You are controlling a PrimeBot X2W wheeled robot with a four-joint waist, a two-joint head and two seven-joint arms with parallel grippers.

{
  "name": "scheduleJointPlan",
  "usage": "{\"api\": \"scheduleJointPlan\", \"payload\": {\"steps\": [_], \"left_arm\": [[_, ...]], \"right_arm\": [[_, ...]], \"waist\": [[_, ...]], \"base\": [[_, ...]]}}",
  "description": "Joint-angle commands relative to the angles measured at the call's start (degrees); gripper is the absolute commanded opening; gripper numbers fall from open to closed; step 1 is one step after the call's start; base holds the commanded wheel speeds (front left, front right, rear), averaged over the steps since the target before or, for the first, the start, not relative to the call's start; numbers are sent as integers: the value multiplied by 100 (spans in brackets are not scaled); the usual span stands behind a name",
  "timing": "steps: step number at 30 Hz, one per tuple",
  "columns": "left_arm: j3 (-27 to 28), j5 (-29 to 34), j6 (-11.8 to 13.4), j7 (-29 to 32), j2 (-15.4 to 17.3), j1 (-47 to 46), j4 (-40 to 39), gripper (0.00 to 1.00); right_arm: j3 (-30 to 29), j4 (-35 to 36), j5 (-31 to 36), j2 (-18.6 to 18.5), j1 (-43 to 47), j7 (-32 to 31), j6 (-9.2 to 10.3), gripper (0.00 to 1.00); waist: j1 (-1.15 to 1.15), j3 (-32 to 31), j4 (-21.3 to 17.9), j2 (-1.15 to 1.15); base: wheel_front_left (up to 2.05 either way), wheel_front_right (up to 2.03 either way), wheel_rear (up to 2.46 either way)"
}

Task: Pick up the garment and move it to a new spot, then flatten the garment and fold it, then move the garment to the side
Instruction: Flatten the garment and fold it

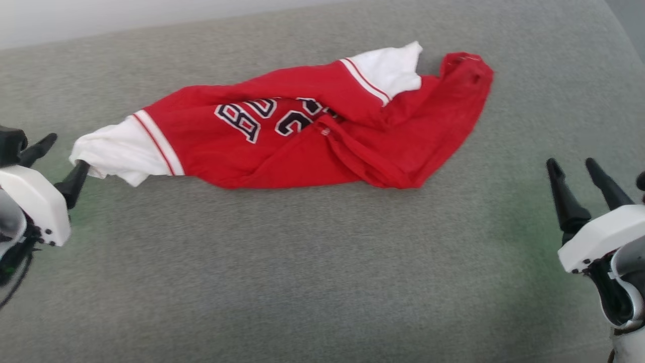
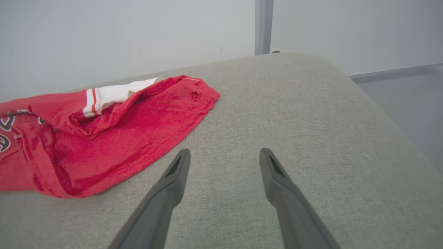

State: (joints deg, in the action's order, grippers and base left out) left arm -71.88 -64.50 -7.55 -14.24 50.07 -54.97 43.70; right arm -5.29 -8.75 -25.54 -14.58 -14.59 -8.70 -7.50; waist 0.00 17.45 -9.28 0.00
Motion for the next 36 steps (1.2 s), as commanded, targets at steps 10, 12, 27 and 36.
{"api": "scheduleJointPlan", "payload": {"steps": [10, 12, 27, 36], "left_arm": [[2984, 1281, 1076, -101, -972, 1912, -1821, 100], [3565, 1728, 1209, -100, -1283, 2489, -2165, 100], [6083, 4027, 752, -102, -3317, 4586, -3339, 100], [6685, 4826, 283, -102, -4080, 4942, -3622, 100]], "right_arm": [[1613, 411, -111, -972, -164, -1417, 3, 100], [1847, 456, -194, -1176, -271, -1662, 3, 100], [2830, 62, -695, -2006, -1108, -2562, 3, 100], [3526, -561, -879, -2286, -1405, -3179, 2, 100]], "waist": [[0, -301, 1007, 0], [0, -310, 1183, 0], [0, -337, 2078, 0], [0, -226, 2392, 0]], "base": [[0, 0, 0], [0, 0, 0], [0, 0, 0], [0, 0, 0]]}}
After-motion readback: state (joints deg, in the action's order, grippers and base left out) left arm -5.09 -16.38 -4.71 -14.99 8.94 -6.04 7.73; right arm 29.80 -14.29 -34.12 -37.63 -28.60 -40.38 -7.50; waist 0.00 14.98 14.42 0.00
